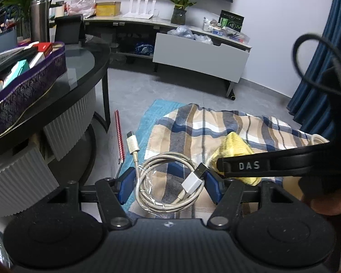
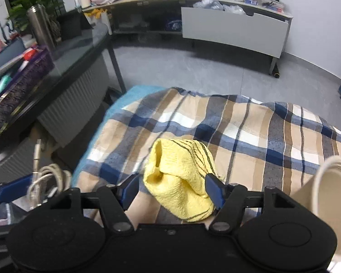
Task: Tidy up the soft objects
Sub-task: 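Grasp the white cable with the left tool while the right tool grasps the yellow cloth, then lift and carry the white cable with the left tool and yellow cloth with the right tool over the box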
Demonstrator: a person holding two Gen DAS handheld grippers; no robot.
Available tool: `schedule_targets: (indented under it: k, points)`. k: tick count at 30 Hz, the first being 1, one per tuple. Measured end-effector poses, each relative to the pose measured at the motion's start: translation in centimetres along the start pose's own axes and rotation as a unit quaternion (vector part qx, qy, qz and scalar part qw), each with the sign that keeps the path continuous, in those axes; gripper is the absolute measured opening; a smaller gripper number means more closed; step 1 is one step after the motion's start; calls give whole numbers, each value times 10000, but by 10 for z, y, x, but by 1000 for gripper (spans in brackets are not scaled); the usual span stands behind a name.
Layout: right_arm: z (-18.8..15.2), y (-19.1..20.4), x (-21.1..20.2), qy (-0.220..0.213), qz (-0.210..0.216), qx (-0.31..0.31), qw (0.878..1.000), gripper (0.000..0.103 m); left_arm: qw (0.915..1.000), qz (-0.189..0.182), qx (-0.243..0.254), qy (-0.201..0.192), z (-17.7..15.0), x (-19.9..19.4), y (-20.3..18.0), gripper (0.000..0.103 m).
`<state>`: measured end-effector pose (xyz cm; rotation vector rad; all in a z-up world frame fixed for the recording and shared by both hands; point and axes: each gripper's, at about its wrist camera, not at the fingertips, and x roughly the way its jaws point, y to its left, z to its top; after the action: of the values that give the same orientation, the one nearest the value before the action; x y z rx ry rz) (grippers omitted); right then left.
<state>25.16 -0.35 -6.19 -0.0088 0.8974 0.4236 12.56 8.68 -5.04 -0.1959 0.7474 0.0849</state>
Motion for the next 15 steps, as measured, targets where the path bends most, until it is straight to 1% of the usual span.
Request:
schedule_targets:
  k: [2,3,4,5,7,8,10,15]
  points:
    - [2,0,11,79,-132,-34,9999,76,10000,32,12,35,1,2,1,65]
    - [2,-1,16,136,-139,-13,9998,73,10000,52,12,46,1,3,2,65]
    - [2,-3,20,171,-78,36,9998,62,10000,79,18,49,1,4,2,65]
    - [1,-5,23,200,-31,83,9998,42,9999,95,11,52,2,4,3,65]
    - [-1,-6,24,219,-13,95,9997,26,9999,93,-12,61,2,4,3,65]
    - [-2,-8,22,182,32,111,9998,20,9999,101,-7,48,2,3,2,65]
    - [-3,-10,14,99,101,139,9998,16,10000,73,1,37,2,1,0,65]
    - [-9,-13,-22,-222,206,155,9994,16,10000,22,50,-33,2,-11,-7,65]
